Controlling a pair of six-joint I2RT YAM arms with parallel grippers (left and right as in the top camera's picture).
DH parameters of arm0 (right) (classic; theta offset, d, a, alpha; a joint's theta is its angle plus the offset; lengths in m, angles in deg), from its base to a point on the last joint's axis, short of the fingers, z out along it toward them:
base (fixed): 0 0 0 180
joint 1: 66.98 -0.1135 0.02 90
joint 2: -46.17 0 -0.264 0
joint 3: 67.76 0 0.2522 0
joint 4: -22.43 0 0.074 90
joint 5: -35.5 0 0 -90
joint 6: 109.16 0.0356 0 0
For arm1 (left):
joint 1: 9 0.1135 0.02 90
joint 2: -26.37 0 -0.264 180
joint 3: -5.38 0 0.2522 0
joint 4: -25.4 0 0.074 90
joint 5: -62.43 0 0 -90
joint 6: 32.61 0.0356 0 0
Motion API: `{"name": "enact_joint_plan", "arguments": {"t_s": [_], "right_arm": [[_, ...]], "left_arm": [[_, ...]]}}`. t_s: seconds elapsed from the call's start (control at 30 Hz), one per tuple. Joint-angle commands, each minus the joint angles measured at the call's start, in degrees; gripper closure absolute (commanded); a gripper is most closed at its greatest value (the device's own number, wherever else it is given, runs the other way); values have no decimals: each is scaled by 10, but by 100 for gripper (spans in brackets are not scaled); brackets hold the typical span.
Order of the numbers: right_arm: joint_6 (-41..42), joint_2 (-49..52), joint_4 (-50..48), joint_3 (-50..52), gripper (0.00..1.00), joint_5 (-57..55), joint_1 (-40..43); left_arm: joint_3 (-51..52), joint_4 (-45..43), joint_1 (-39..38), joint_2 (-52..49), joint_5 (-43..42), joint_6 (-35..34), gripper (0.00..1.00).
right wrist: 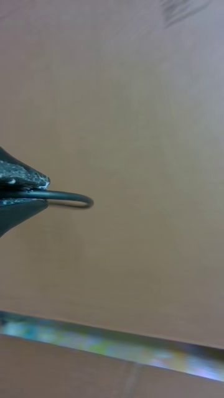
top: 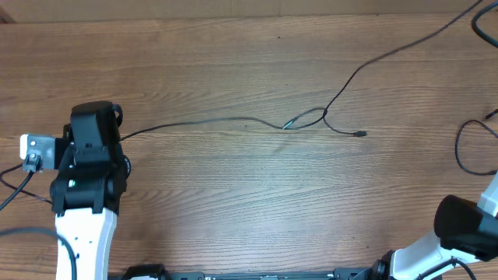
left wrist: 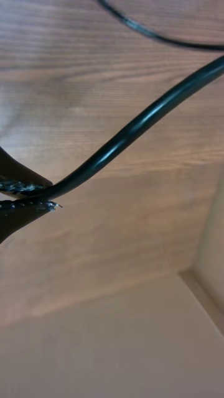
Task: Untangle cables
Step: 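Pull both grippers apart, stretching the cable left and right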
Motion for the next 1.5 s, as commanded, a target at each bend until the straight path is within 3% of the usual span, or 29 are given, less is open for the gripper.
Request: {"name": "enact_joint_plan", "arguments": {"t_s": [0.0, 0.17, 0.27, 0.33, 0.43, 0.57, 0.63, 0.77, 0.8, 0.9, 1.0, 1.07, 1.13, 1.23, 1.37, 1.47], "right_arm": [[-26, 0, 12, -2, 96, 2, 0], [-42, 26, 112, 13, 96, 2, 0], [-9, 53, 184, 13, 96, 2, 0], [14, 77, 219, 13, 96, -3, -1], [29, 101, 248, 13, 96, -10, 0], [31, 115, 283, 13, 96, -21, 0], [29, 116, 297, 13, 96, -19, -1], [22, 116, 319, 13, 96, 25, -2], [10, 116, 326, 13, 96, 71, -2], [-27, 116, 346, 13, 96, 193, -3], [-114, 116, 389, 13, 96, 312, -9], [-189, 116, 431, 13, 96, 337, -16], [-250, 116, 469, 13, 96, 315, -25], [-253, 120, 485, 14, 96, 212, -33], [-143, 131, 473, 14, 96, 77, -33], [-41, 144, 469, 14, 96, 16, -32]], "left_arm": [[-9, 13, 4, -29, 20, 13, 96], [-9, 41, 4, -56, 9, 8, 96], [-9, 60, 4, -66, -13, -4, 96], [-9, 59, 4, -72, -19, 58, 96], [-9, 56, 5, -76, 57, 164, 96], [-9, 72, 24, -75, 166, 142, 96], [-11, 72, 47, -73, 177, 98, 96], [-30, 40, 85, -59, 90, -3, 96], [-37, 1, 91, -49, 6, 1, 96], [-38, -73, 92, -31, -107, 12, 96], [-38, -127, 92, -20, -122, -8, 96], [-38, -150, 94, -14, -82, -35, 96], [-38, -164, 102, -3, -15, -34, 95], [-50, -164, 123, 19, 43, 5, 96], [-79, -164, 175, 44, 50, 97, 96], [-104, -163, 219, 48, 8, 151, 96]]}}
